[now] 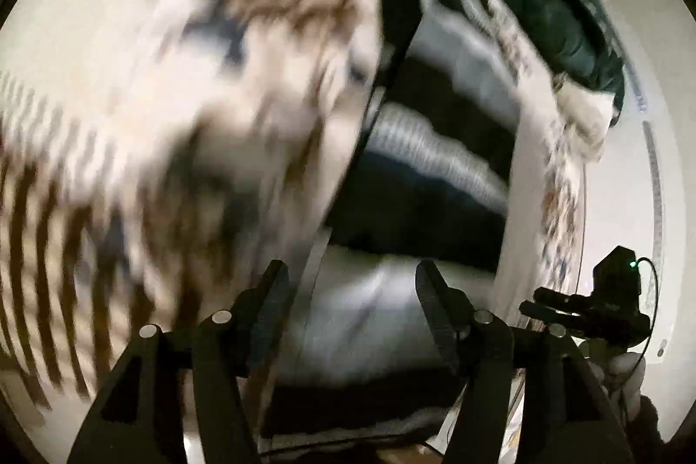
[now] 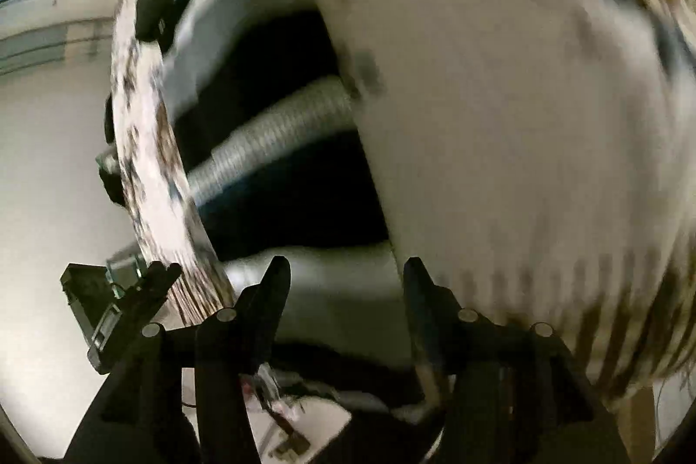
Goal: Fold small clothes
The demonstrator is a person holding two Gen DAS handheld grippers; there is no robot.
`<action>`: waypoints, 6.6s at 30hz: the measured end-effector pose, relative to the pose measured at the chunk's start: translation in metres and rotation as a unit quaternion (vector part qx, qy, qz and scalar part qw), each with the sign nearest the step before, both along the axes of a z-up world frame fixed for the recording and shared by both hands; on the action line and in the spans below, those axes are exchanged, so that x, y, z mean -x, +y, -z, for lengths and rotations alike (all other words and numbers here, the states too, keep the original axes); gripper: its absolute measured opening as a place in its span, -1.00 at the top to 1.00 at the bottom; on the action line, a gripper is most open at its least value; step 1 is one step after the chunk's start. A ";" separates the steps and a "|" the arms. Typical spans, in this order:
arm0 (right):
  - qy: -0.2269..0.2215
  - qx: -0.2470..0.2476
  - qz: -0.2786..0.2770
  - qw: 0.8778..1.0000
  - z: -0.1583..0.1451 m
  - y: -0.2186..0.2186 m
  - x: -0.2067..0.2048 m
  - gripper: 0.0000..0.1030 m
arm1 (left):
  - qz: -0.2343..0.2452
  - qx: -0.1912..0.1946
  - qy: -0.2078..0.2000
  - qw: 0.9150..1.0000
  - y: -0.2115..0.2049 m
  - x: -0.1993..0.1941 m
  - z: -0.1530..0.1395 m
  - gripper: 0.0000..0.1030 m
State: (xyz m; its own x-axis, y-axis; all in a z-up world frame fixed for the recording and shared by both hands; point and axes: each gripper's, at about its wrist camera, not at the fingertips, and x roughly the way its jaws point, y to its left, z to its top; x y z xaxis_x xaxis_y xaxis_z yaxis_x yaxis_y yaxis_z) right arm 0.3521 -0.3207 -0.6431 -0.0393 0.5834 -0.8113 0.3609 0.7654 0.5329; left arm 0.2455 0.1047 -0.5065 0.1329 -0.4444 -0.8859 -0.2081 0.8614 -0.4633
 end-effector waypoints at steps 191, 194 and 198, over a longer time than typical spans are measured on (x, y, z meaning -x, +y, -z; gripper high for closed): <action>-0.101 0.049 -0.152 0.982 0.016 0.054 -0.353 0.40 | -0.162 0.069 -0.092 0.980 0.055 -0.197 0.031 -0.09; -0.113 0.036 -0.126 0.985 -0.013 0.028 -0.332 -0.10 | -0.155 0.071 -0.093 0.981 0.046 -0.162 0.011 -0.11; -0.100 0.006 -0.114 0.988 -0.055 -0.013 -0.272 -0.32 | -0.173 0.084 -0.078 0.978 0.031 -0.117 0.003 -0.12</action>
